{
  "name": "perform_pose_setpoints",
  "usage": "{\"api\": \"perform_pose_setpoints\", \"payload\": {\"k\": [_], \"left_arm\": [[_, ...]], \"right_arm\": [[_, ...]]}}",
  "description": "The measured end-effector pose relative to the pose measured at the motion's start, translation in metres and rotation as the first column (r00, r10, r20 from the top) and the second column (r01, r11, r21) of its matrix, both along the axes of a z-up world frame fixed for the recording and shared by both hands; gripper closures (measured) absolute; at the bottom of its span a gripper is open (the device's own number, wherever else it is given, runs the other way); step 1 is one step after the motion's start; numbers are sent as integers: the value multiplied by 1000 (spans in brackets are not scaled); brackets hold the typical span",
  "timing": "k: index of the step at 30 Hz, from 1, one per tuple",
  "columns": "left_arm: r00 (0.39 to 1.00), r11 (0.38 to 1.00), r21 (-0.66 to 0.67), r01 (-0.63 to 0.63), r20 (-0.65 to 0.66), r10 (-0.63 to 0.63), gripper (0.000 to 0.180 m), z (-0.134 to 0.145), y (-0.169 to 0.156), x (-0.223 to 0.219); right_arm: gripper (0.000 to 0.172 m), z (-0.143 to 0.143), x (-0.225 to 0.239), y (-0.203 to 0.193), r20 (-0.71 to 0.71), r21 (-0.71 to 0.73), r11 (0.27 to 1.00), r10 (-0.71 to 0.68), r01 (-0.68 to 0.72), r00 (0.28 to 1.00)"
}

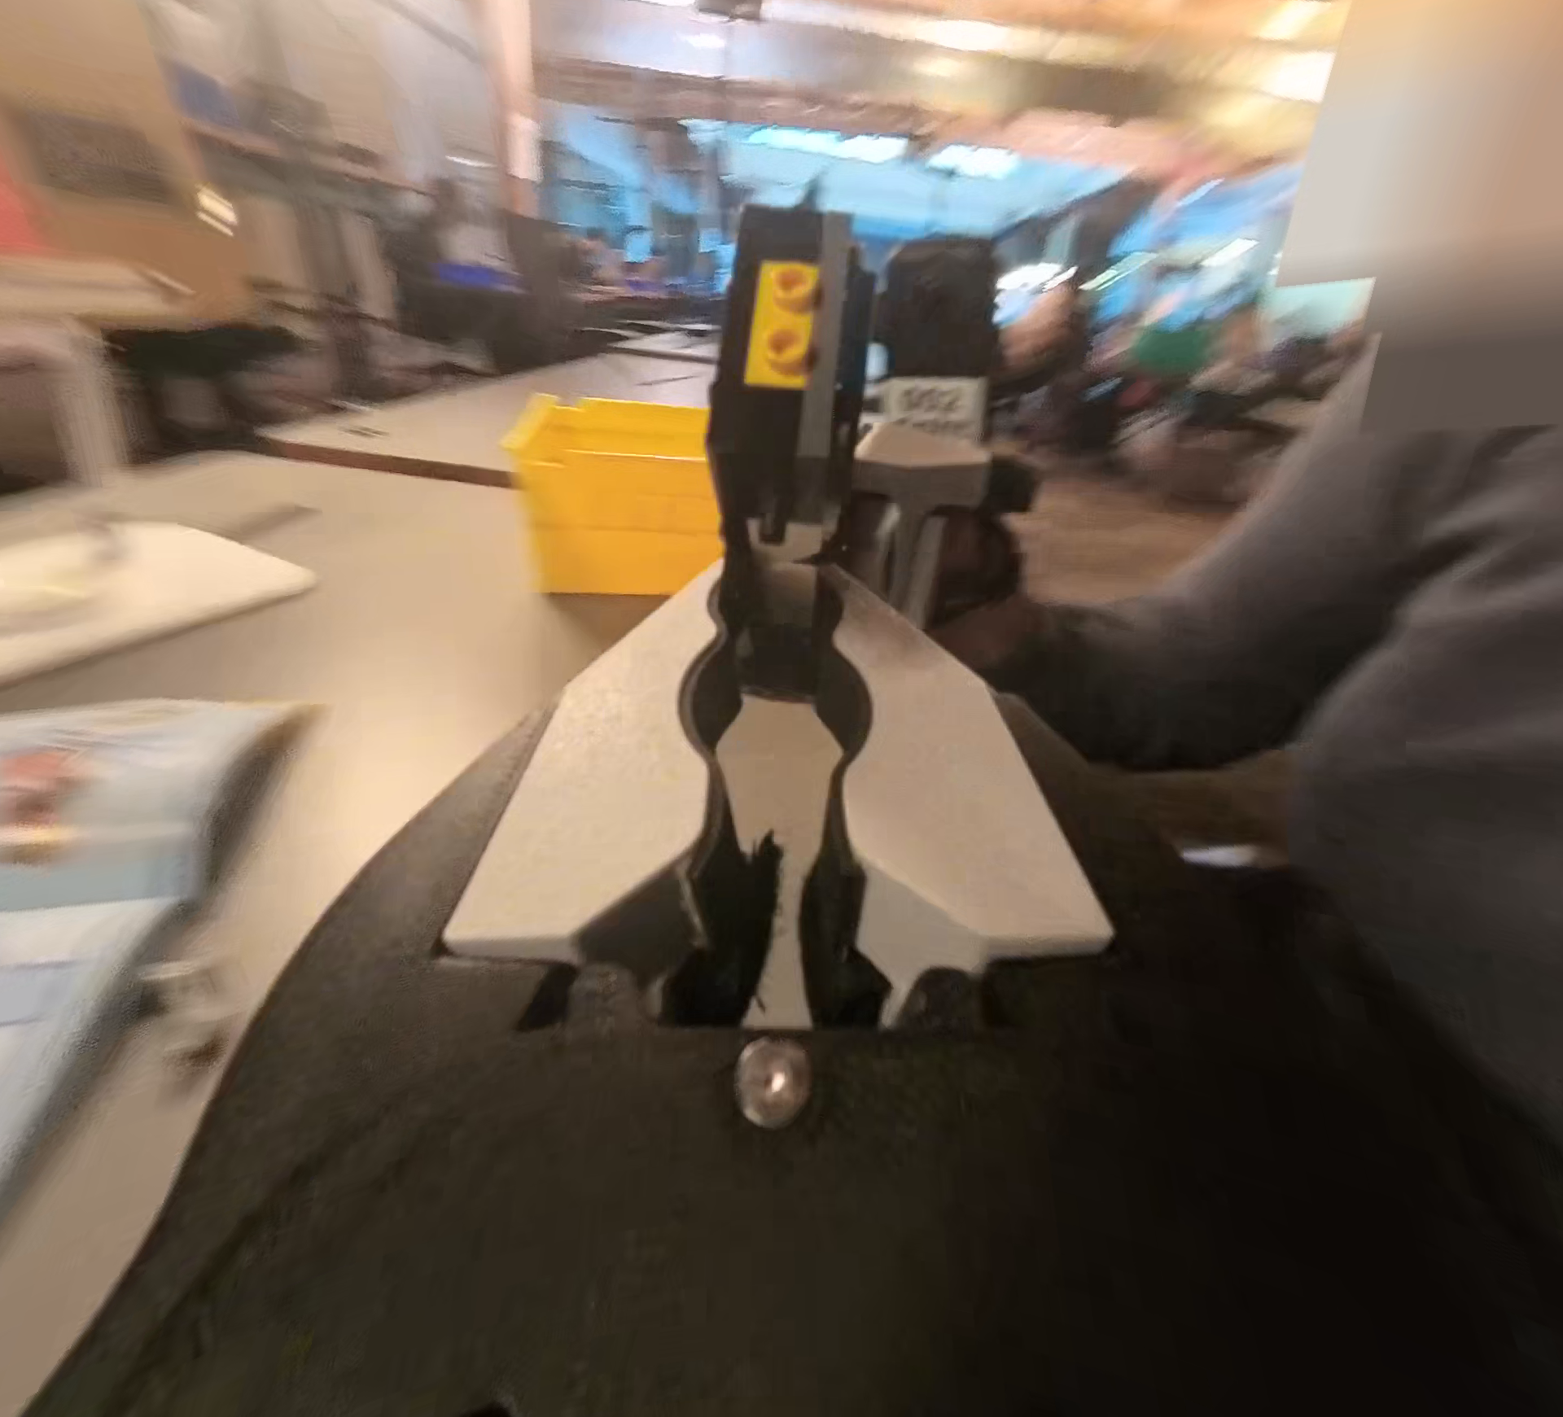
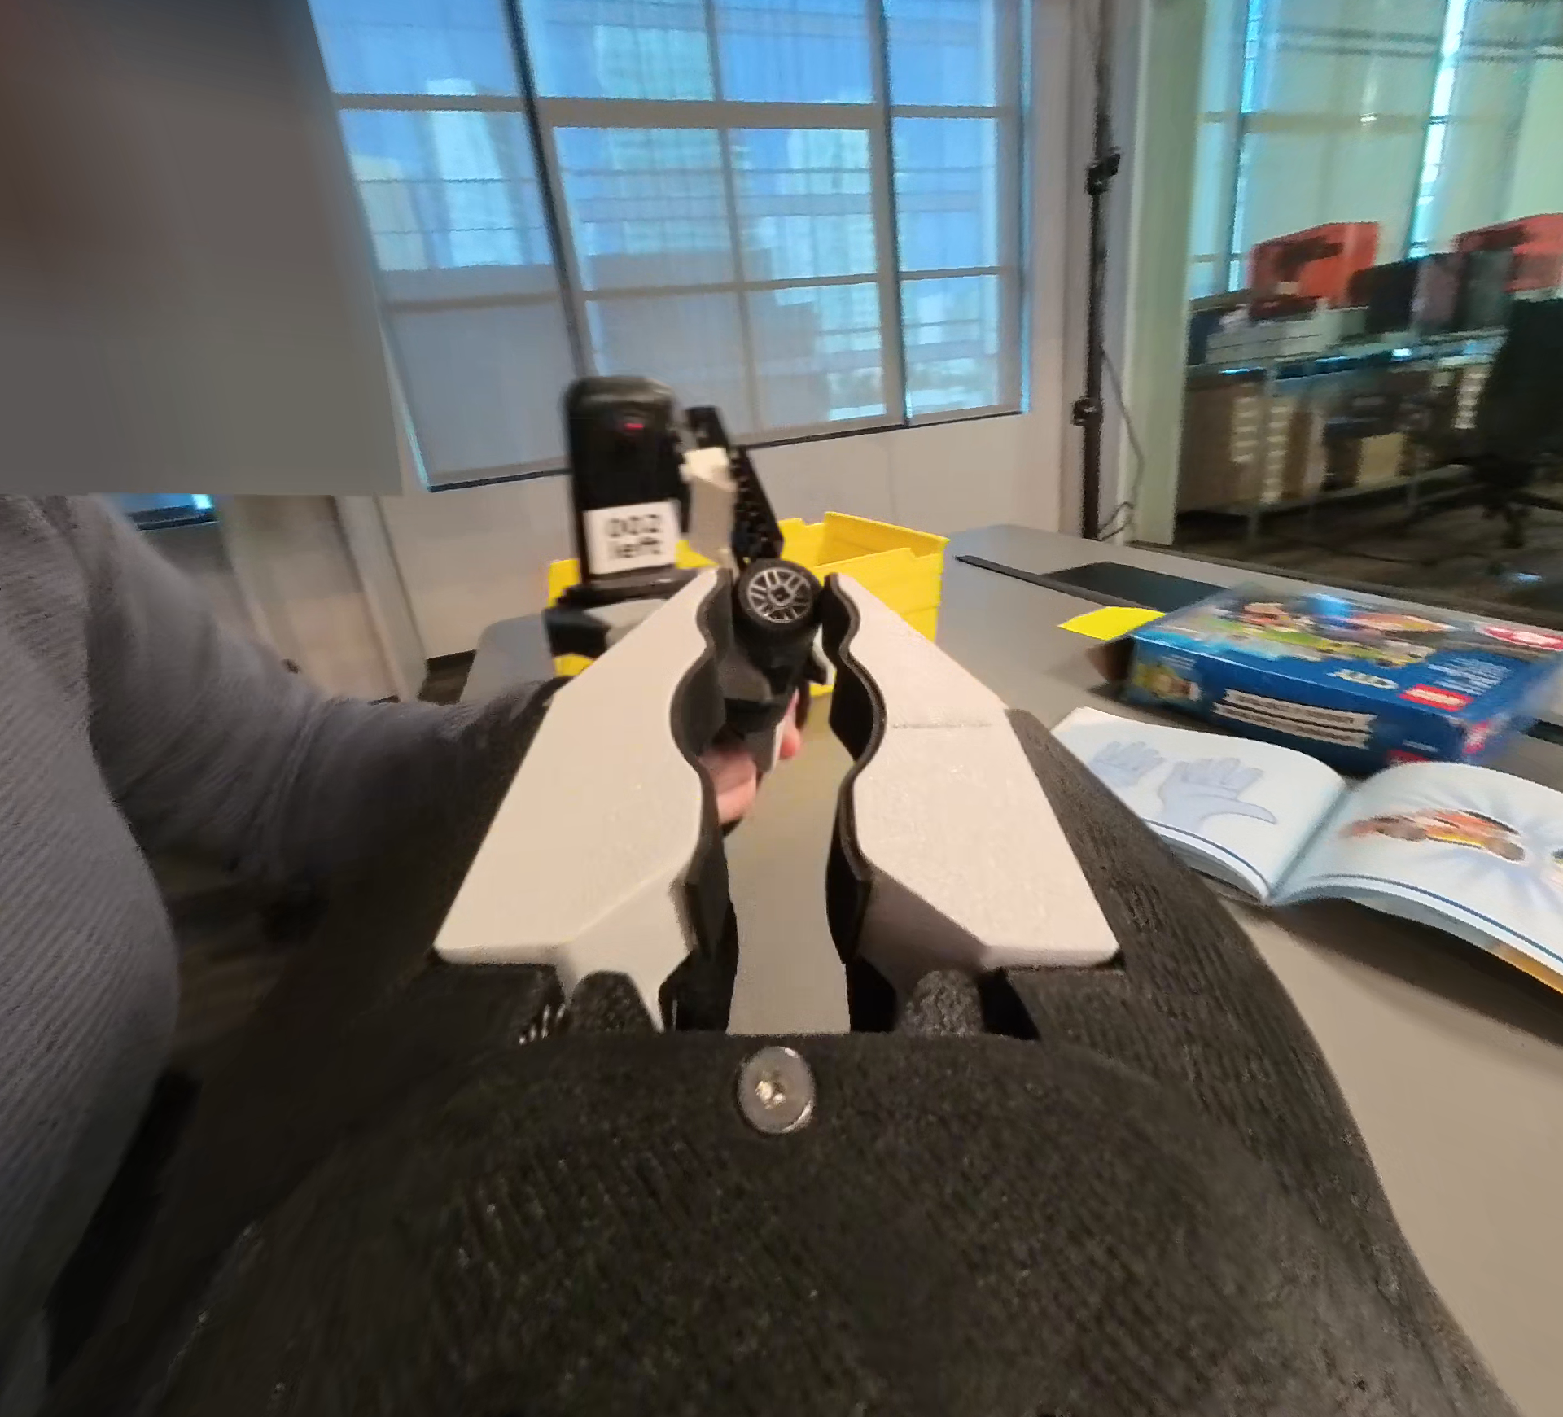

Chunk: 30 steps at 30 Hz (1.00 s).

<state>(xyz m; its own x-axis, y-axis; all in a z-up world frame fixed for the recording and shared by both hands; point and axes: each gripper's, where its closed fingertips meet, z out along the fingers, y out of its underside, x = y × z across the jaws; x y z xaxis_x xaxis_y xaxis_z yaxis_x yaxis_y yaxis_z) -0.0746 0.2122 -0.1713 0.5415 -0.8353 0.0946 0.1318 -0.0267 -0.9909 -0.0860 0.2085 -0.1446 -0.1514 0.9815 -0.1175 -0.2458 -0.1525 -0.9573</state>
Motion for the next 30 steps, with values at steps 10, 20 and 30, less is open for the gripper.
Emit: {"api": "perform_pose_setpoints", "payload": {"k": [10,20,30], "left_arm": [[618,665,637,-389,-354,701,169,3,22,-26],[989,993,-67,-98,103,105,169,-2,13,-9],[983,959,-279,52,186,1,170,-37,22,-13]], "right_arm": [[154,0,-9,20,-12,-168,985,-37,35,999],[155,4,-7,22,-89,-252,964,63,-83,994],[139,-17,-2,39,120,9,1000,1,-2,993]]}}
